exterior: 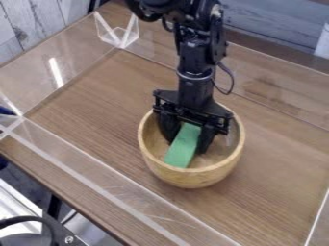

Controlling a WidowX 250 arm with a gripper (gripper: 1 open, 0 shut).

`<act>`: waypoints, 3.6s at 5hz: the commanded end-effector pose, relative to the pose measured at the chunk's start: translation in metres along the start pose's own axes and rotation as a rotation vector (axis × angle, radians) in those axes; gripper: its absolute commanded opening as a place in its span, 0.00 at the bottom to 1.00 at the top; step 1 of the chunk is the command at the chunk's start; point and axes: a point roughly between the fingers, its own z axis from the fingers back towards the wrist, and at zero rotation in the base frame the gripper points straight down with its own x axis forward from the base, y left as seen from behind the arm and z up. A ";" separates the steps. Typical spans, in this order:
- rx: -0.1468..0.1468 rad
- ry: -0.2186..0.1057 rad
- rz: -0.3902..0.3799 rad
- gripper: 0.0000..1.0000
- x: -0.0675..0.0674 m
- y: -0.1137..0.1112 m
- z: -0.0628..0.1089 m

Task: Remove the green block from inside the brown bowl and put it on the table

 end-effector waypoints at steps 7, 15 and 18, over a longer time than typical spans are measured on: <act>-0.111 -0.138 -0.012 0.00 -0.004 0.021 0.075; -0.021 -0.170 0.142 0.00 0.014 0.142 0.054; -0.008 -0.160 0.151 0.00 0.015 0.148 0.041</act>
